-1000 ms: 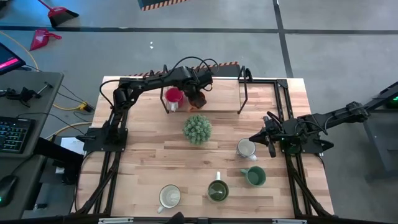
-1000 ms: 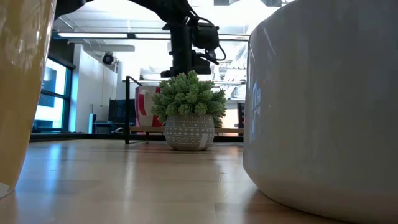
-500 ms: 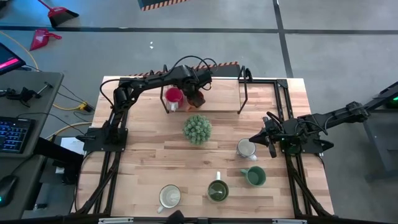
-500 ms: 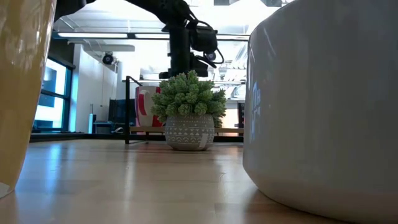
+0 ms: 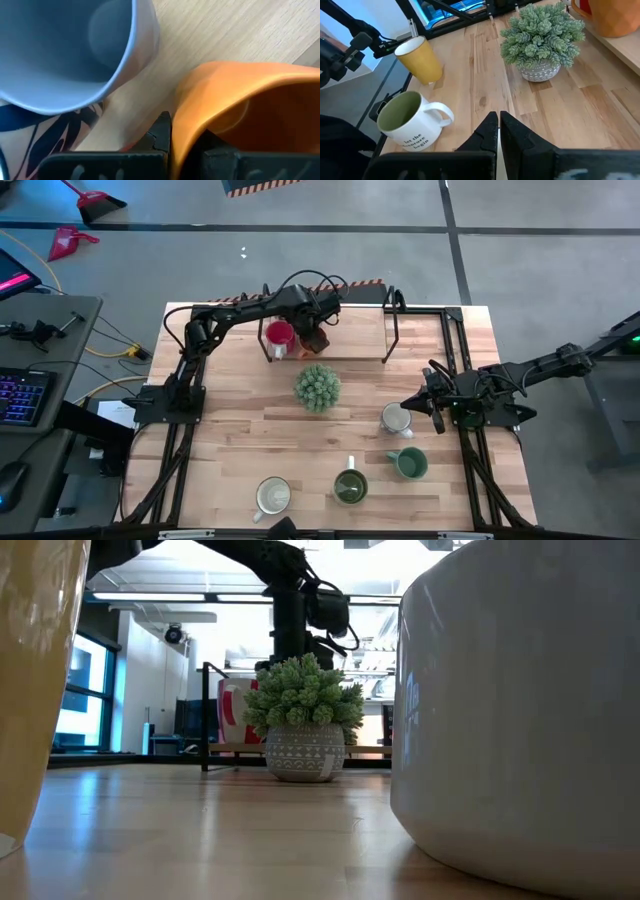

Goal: Place coffee mugs
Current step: Put the orange mug on the shelf, then put the light green mug on the shelf

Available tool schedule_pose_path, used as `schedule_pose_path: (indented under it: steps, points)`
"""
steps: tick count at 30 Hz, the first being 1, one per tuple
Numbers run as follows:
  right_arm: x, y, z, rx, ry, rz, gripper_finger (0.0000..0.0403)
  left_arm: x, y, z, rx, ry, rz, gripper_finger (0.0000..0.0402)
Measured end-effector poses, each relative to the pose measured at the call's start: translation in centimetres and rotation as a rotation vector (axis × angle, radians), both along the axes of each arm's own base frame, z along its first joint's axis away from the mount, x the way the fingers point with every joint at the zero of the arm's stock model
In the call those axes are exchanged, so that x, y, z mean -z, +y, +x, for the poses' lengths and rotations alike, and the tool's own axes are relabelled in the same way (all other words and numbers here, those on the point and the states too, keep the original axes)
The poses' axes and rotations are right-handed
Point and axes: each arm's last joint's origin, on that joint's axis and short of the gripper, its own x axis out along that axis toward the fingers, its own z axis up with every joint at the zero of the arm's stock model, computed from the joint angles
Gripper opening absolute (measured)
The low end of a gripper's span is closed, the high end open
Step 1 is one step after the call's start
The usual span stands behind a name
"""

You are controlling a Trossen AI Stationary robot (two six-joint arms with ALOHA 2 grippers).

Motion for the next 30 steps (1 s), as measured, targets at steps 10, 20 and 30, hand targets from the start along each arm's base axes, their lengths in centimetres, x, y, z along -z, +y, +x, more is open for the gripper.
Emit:
schedule_pose_path:
  steps: [10, 20, 30]
  points:
    - [0.0, 0.0, 0.0, -0.001, 0.0, -0.002, 0.0, 0.05, 0.0, 0.01, -0.007, -0.003, -0.003, 0.0036]
    - [0.02, 0.01, 0.0, -0.003, 0.001, -0.002, 0.0, 0.06, 0.01, 0.04, -0.017, -0.008, -0.001, 0.0062]
    - [0.02, 0.02, -0.01, -0.01, 0.002, 0.001, 0.0, 0.06, 0.02, 0.03, -0.01, -0.002, 0.006, 0.0106]
